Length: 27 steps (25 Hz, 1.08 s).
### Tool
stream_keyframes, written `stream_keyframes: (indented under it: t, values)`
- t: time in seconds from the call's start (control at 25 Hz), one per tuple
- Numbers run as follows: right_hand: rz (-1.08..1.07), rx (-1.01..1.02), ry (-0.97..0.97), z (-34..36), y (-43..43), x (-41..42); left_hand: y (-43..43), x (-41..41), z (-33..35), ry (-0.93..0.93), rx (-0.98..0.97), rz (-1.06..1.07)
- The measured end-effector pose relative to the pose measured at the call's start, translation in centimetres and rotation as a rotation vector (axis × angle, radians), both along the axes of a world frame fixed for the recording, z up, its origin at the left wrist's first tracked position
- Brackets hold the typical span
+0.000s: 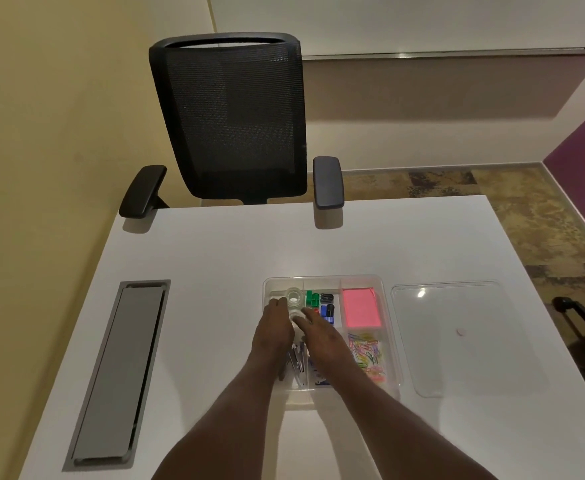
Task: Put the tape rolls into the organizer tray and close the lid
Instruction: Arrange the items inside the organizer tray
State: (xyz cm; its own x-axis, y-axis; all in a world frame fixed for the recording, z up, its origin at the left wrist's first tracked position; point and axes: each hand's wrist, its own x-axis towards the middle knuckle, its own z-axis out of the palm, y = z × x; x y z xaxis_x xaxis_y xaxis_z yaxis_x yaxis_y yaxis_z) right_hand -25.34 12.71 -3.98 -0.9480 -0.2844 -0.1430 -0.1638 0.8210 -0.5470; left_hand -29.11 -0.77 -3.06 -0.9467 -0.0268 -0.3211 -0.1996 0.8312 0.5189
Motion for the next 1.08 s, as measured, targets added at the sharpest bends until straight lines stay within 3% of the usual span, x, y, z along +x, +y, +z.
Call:
stream_keyframes:
  t: [0.16, 0.48, 0.84, 1.08]
  values:
    - [0.027, 0.109, 0.15, 1.5, 0.8, 2.1, -1.1, 3.8, 1.6, 0.122, -0.061, -0.111]
    - [-0.03, 0.202, 0.191, 4.4, 2.1, 10.0, -1.6, 12.0, 3.3, 0.016, -0.153, -0.14]
    - [-0.1, 0.223, 0.32, 5.5, 6.7, 17.3, 2.9, 17.7, 3.9, 0.061, -0.159, -0.191]
    - [-0.041, 0.27, 0.149, 5.8, 11.9, 17.2, 8.0, 19.6, 3.8, 0.061, -0.195, -0.194]
